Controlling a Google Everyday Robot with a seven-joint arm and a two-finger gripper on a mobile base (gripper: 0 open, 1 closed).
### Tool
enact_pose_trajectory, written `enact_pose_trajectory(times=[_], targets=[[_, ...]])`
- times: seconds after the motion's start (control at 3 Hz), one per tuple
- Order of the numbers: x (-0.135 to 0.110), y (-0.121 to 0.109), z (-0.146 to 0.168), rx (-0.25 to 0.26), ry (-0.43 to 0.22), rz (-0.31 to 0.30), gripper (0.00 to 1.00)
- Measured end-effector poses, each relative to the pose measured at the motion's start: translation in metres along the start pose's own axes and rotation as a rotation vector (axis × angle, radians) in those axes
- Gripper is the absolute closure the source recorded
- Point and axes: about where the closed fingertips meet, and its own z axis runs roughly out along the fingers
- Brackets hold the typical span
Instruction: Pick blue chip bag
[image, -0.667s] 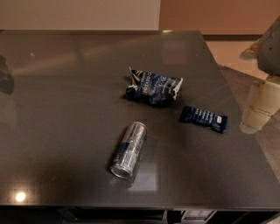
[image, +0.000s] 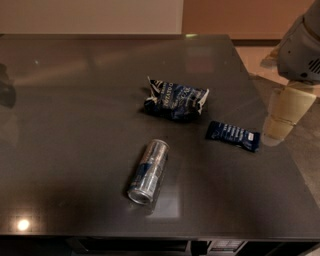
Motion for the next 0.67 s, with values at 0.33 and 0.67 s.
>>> enact_pose_trajectory(times=[0.33,0.67], targets=[[-0.032,-0.022,0.03,-0.049,-0.015,-0.033,0.0],[-0.07,-0.045,0.067,-0.083,-0.03,-0.064,0.0]])
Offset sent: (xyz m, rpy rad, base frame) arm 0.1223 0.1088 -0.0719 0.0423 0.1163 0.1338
